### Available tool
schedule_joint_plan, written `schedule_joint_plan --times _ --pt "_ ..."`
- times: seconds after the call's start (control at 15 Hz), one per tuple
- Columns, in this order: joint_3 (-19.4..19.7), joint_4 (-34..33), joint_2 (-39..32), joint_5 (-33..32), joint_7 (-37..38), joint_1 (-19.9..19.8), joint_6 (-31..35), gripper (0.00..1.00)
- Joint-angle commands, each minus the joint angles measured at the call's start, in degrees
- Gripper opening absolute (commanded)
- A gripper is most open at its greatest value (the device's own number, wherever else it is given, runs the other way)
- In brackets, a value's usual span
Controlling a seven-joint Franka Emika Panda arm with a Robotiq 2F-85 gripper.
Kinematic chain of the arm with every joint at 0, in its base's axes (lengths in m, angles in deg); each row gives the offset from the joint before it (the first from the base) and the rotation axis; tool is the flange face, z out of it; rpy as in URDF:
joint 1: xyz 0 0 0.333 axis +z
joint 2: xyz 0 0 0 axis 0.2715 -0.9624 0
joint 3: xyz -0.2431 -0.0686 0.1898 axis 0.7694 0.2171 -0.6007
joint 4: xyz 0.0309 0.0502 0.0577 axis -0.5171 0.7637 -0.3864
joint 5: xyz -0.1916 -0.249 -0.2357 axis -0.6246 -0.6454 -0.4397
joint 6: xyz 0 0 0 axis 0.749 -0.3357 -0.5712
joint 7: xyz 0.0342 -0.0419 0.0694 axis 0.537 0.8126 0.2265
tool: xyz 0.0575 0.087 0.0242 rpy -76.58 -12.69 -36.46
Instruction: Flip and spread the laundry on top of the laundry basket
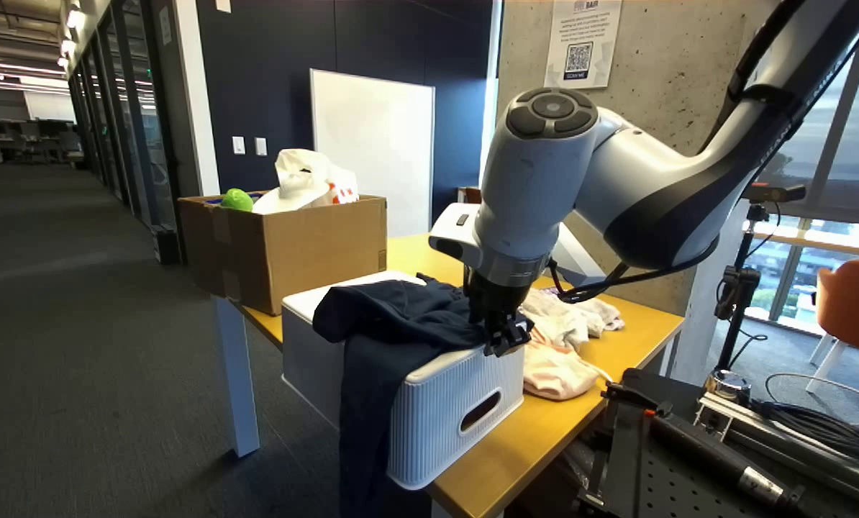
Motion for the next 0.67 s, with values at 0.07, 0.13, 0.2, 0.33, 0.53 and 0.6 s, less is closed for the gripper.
schedule_joint_plan --times 0.07,0.13,0.2,0.33,0.53,0.6 --pt "0.2 0.3 0.8 -1.8 1.2 0.3 1.2 0.19" --pt "0.2 0.3 0.9 -1.8 1.1 0.2 1.2 0.12" --pt "0.3 0.3 0.9 -1.9 1.2 0.2 1.2 0.04" --pt "0.2 0.6 1.3 -1.9 1.1 0.3 1.1 0.0" --pt "-0.3 1.5 3.0 -1.2 0.5 0.7 0.9 0.01" --pt "-0.6 1.9 3.9 -1.1 0.4 0.9 0.6 0.01"
